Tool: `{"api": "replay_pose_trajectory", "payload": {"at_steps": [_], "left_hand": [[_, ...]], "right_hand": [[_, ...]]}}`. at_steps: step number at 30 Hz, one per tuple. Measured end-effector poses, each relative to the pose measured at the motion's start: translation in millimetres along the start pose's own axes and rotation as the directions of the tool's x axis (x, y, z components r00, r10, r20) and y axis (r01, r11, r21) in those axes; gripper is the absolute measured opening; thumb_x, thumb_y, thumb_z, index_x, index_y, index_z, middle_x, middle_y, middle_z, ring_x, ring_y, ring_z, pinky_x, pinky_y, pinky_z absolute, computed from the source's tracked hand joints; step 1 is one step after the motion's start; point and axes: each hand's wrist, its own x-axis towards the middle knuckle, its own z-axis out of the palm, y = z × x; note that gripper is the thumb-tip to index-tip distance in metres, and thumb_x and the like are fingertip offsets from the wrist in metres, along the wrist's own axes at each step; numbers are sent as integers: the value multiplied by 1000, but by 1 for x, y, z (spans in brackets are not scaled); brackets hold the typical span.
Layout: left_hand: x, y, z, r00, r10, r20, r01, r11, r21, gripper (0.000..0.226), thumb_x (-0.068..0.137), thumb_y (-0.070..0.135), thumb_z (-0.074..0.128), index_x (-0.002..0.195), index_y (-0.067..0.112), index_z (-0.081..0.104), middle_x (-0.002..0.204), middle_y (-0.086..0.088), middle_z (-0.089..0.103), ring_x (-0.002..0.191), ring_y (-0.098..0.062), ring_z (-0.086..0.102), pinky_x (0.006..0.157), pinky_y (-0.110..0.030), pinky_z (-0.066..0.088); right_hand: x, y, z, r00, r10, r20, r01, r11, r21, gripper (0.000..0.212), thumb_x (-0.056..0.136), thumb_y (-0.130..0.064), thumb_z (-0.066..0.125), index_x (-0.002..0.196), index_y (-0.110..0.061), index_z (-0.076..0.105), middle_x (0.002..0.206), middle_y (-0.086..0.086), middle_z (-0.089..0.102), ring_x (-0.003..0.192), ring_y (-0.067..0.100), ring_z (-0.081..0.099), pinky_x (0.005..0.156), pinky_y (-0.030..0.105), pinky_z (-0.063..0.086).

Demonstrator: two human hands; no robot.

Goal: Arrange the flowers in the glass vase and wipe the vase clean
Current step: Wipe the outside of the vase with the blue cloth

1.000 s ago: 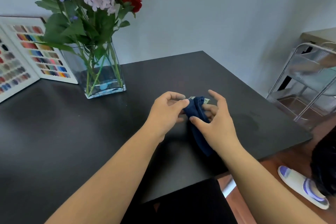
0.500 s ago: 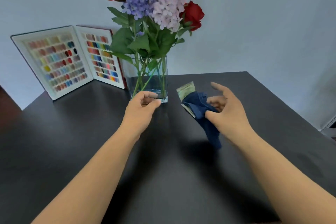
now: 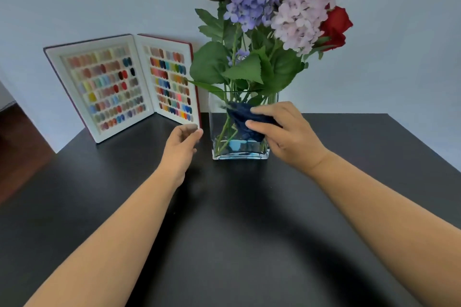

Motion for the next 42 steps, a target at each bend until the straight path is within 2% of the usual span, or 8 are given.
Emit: {"api": "replay_pose_trajectory", "payload": {"at_steps": [5, 10, 15, 19, 22, 30, 37, 42], "left_hand": [[34, 7, 4, 991, 87, 101, -84, 996, -29, 20, 83, 36, 67, 103, 33, 64, 104, 12, 65, 99, -8, 61, 85, -31, 45], [47, 22, 11, 957, 116, 268, -78, 986, -147, 59, 80, 33, 58, 137, 17, 53, 143, -6, 54, 134, -25, 46, 112, -47, 31], [47, 36, 19, 918, 136, 372, -61, 977, -205, 80, 76, 41, 61, 147, 11, 41, 151, -12, 46, 136, -28, 42, 111, -44, 31], [47, 40, 25, 911, 166, 377, -111, 980, -163, 67, 79, 35, 64, 140, 11, 49, 147, -17, 47, 122, -16, 55, 101, -32, 40], [53, 35, 25, 907, 203, 369, -171, 978, -117, 65, 84, 29, 62, 142, 5, 45, 148, -19, 46, 137, -27, 44, 110, -35, 40], [58, 32, 24, 917, 190, 350, -181, 982, -58, 32, 85, 28, 61, 115, 35, 55, 103, 30, 70, 105, 9, 60, 85, -9, 47], [61, 32, 19, 905, 220, 365, -235, 972, -2, 73, 83, 29, 66, 144, -1, 40, 146, -19, 48, 137, -29, 44, 103, -17, 41], [62, 35, 17, 884, 214, 416, -238, 971, 6, 99, 67, 52, 79, 143, 0, 43, 145, -19, 49, 132, -24, 50, 104, -23, 45]], "right_hand": [[4, -1, 37, 989, -148, 6, 148, 979, -138, 22, 90, 2, 55, 95, -3, 76, 106, 15, 71, 88, 41, 63, 77, 46, 51], [-18, -5, 49, 979, -126, 158, 153, 973, -172, 27, 89, -2, 57, 107, -11, 74, 121, 9, 66, 105, 40, 62, 85, 47, 50], [-16, 2, 47, 978, -132, 163, 158, 975, -159, 31, 88, 1, 56, 110, -14, 73, 125, 10, 63, 105, 38, 62, 88, 44, 46], [-10, 9, 46, 974, -137, 178, 159, 981, -113, 35, 82, 8, 60, 108, -12, 73, 123, 9, 65, 99, 39, 62, 82, 47, 49], [-10, 13, 45, 971, -135, 198, 153, 985, -76, 40, 76, 13, 62, 107, -10, 73, 124, 9, 64, 101, 38, 61, 85, 46, 48], [-24, -1, 58, 948, -126, 291, 118, 992, 43, 40, 85, 8, 45, 110, -7, 71, 125, 11, 63, 99, 39, 59, 87, 45, 49], [-22, -8, 56, 889, -201, 411, 181, 980, 86, 32, 75, 9, 66, 103, -5, 74, 114, 12, 69, 93, 39, 63, 85, 43, 53], [16, 8, 33, 979, -143, 142, 140, 990, 32, 36, 87, 10, 42, 99, -2, 73, 112, 13, 69, 91, 34, 54, 87, 35, 43]]}}
